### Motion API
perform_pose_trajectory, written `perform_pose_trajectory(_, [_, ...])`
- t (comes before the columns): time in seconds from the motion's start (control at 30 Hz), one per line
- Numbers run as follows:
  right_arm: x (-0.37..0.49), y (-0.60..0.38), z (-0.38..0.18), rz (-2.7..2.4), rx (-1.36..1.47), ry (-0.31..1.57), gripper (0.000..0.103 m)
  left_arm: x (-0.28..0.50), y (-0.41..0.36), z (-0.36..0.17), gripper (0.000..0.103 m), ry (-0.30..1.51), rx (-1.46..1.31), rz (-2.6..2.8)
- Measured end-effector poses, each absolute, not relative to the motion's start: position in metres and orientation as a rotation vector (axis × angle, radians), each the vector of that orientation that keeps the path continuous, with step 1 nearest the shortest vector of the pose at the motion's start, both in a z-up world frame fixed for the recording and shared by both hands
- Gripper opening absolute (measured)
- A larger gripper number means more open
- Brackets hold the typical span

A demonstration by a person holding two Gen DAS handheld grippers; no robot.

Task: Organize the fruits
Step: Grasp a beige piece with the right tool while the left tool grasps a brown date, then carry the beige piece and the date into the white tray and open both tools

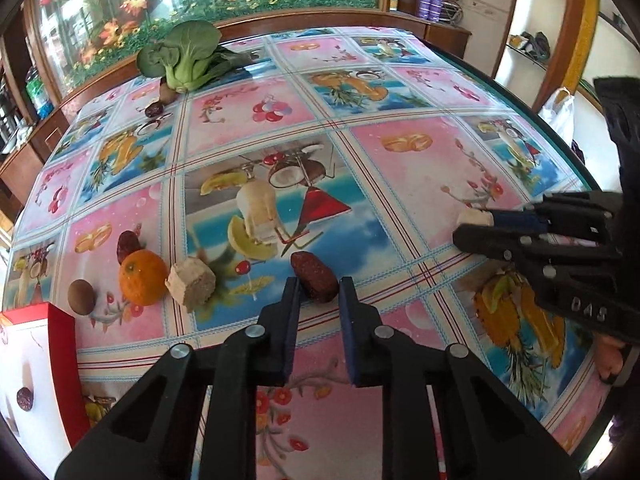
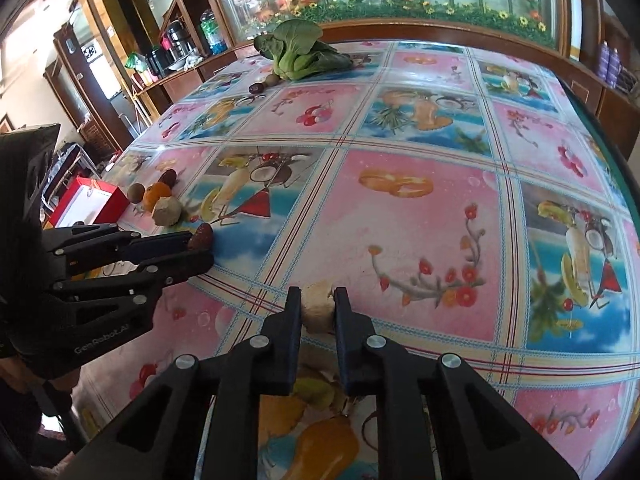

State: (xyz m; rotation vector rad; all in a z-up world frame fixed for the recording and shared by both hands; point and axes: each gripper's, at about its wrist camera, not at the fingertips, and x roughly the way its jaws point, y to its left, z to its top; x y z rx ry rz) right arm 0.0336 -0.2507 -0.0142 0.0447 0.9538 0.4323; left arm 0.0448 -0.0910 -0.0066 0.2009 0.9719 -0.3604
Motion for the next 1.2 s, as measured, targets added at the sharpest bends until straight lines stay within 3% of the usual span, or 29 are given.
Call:
perform_pose_trajectory(0.13, [0.033,-0.254,-0.015,0.437,0.083,0.970,0.013,0.049,-0.093,-0.006,0.024,0.994,0.168,-0.309])
perform_pose_trajectory(0.2, [0.033,-0.256,-0.015,0.441,0.096,0.975,0.013,0.052,-0.095,-0.005,0.039,1.004,0.151,-0.284])
perform_pose_trajectory(0.23, [0.033,-0.257,-0.015,0.443,0.103,0.975,0.013,0.053,-0.095,-0.006,0.056,1.006,0.151,-0.262])
perform_pose_trajectory(0.27, [0.033,-0.257,-0.015,0.445,0.108,0.975,0.013,0.053,-0.096,-0.006,0.066,1.003,0.152,-0.236])
perform_pose_trajectory(0.43, [0.032,-0.260,-0.016,0.458,0.130,0.971,0.013,0.055,-0.095,-0.009,0.062,1.002,0.112,-0.193])
perform_pose_trajectory(0.53, [0.031,-0.261,-0.016,0.464,0.131,0.966,0.013,0.058,-0.097,-0.007,0.036,0.988,0.106,-0.184])
perform_pose_trajectory(0.63, [0.028,-0.261,-0.016,0.471,0.116,0.949,0.013,0.061,-0.099,-0.006,0.027,0.990,0.099,-0.174])
perform_pose_trajectory(0.9, [0.025,-0.265,-0.016,0.438,0.102,0.906,0.013,0.050,-0.094,-0.003,0.026,0.989,0.058,-0.192])
perform_pose_trajectory(1.2, [0.010,-0.251,0.003,0.408,0.315,0.830,0.013,-0.014,-0.040,0.036,0.026,0.889,0.063,-0.185])
